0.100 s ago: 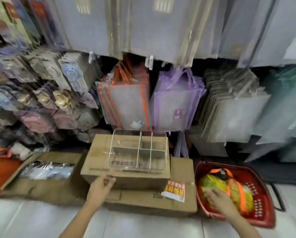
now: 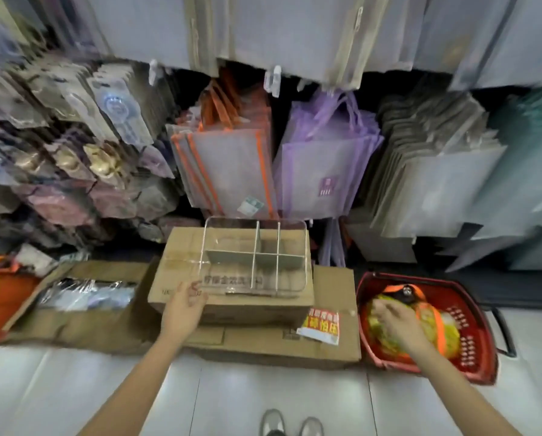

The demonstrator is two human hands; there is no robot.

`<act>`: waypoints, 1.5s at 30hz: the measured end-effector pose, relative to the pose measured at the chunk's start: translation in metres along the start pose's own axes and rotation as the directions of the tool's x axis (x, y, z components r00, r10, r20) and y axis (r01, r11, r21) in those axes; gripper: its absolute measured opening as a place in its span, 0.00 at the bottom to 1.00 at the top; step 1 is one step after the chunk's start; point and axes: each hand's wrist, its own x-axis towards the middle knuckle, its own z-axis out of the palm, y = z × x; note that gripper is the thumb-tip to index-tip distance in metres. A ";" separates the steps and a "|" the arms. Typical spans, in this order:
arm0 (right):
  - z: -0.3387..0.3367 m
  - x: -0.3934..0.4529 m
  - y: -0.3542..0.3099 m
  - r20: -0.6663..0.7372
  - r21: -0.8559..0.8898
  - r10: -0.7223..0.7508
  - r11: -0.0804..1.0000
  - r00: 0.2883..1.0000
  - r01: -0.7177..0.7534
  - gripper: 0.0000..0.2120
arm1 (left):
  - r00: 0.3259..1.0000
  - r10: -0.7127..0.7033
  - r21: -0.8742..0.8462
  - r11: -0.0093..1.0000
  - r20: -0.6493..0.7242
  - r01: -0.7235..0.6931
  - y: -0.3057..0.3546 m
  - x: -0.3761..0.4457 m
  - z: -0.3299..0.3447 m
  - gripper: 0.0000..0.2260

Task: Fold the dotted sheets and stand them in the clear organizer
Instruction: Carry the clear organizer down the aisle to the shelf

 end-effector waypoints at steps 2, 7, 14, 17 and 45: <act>0.005 0.024 -0.030 -0.022 0.044 0.015 0.999 1.000 -0.014 0.08 | 0.999 0.004 0.072 0.997 -0.032 -0.002 0.003 0.023 -0.001 0.19; 0.022 0.034 -0.035 -0.072 0.054 0.034 0.998 0.997 -0.030 0.13 | 0.980 -0.195 0.186 0.965 0.030 0.186 -0.022 0.078 0.017 0.28; 0.034 0.022 -0.008 -0.087 0.085 0.157 0.985 0.984 -0.150 0.16 | 0.947 -0.301 0.104 0.951 0.114 0.290 -0.052 0.118 0.052 0.23; 0.031 0.015 0.001 -0.086 0.176 0.220 0.963 0.972 -0.202 0.16 | 0.966 -0.236 0.090 0.970 0.108 0.227 -0.061 0.126 0.056 0.21; -0.295 -0.135 0.294 -0.416 0.722 0.697 0.643 0.584 -0.254 0.07 | 0.760 0.309 -0.325 0.936 0.572 -0.136 0.285 -0.143 0.487 0.20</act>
